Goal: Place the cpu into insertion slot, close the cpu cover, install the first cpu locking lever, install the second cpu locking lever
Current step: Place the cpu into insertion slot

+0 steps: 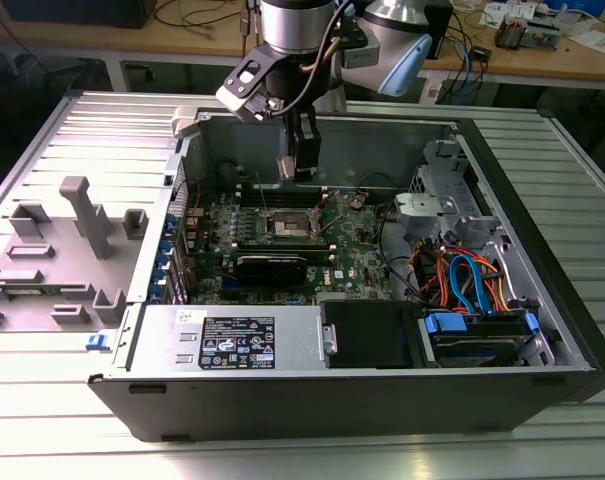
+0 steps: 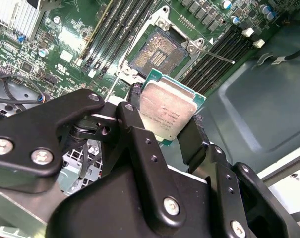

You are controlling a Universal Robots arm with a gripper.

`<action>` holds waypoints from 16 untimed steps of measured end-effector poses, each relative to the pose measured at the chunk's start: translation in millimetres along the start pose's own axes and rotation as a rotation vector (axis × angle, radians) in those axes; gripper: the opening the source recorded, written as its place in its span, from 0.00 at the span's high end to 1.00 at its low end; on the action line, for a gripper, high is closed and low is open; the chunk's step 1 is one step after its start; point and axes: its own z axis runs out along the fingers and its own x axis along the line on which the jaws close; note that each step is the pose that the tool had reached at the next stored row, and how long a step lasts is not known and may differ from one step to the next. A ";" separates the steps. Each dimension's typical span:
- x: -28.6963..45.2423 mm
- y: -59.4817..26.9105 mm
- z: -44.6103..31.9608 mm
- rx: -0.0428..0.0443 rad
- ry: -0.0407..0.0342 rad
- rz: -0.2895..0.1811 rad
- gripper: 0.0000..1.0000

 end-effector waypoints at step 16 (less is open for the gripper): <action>0.0 0.0 0.4 -0.0008 -0.0026 0.037 0.45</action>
